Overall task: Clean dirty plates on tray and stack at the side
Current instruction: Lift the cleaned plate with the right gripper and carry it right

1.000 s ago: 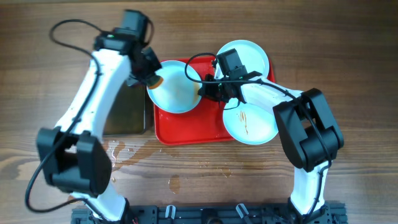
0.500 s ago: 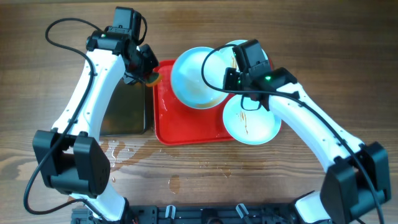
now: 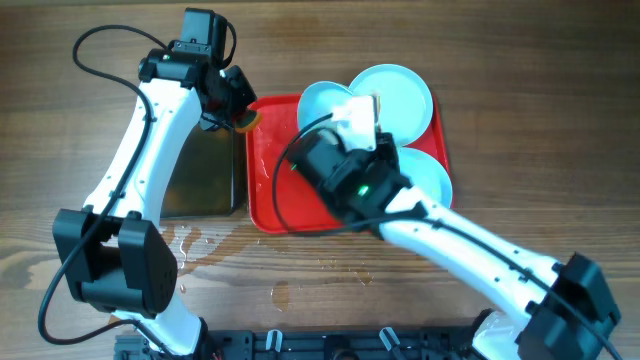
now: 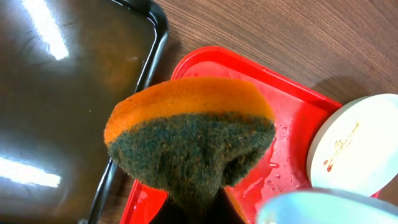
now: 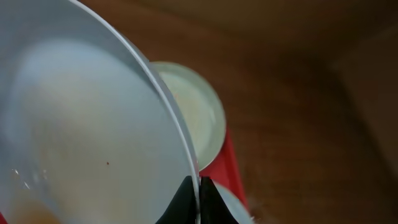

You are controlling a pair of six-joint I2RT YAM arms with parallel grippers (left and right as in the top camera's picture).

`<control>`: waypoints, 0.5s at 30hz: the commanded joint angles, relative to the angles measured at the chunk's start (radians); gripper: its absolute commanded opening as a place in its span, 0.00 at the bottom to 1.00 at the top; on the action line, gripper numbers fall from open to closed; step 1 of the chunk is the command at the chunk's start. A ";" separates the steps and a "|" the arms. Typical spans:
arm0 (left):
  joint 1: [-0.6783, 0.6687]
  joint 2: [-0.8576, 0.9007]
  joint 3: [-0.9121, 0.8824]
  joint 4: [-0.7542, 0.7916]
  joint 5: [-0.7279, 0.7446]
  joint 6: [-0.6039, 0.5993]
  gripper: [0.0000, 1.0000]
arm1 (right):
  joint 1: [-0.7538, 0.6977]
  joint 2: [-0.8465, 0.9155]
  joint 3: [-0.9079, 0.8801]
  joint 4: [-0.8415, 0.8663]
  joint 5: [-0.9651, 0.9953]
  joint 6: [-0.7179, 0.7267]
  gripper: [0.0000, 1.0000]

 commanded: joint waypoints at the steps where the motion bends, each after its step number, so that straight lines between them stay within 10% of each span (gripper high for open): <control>1: 0.002 -0.002 0.010 0.003 0.015 0.012 0.04 | 0.061 -0.024 0.006 0.027 0.363 -0.042 0.04; 15: 0.002 -0.002 0.010 0.010 0.015 0.012 0.04 | 0.107 -0.024 0.006 0.299 0.398 -0.365 0.04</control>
